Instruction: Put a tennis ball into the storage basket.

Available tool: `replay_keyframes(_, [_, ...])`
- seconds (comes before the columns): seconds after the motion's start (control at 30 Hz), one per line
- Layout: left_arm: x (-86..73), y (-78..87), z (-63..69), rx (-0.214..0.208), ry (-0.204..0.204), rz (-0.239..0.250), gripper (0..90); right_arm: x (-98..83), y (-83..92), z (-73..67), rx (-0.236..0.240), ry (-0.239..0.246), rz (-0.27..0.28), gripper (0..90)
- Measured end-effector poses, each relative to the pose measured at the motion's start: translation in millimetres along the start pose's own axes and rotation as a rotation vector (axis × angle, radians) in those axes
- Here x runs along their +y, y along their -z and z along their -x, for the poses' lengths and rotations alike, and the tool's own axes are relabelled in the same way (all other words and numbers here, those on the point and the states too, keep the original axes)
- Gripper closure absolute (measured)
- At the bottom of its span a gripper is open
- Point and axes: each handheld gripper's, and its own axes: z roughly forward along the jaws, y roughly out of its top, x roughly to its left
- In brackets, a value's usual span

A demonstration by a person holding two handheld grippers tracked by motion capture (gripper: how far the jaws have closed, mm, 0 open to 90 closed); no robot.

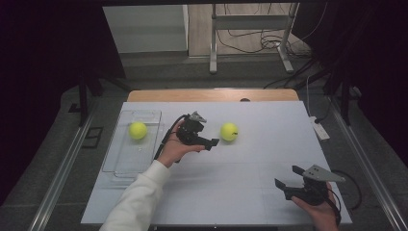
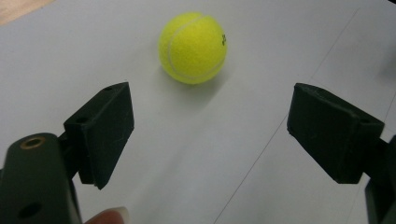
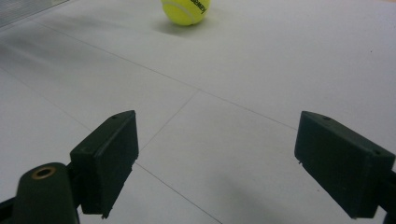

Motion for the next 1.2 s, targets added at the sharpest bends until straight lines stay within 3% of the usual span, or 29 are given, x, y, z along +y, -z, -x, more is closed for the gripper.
replay_keyframes(1.2, [19.0, -35.1, -1.4, -0.012, 0.008, -0.045, 15.5, -1.3, 1.0, -0.1, -0.003, 0.002, -0.003, 14.1])
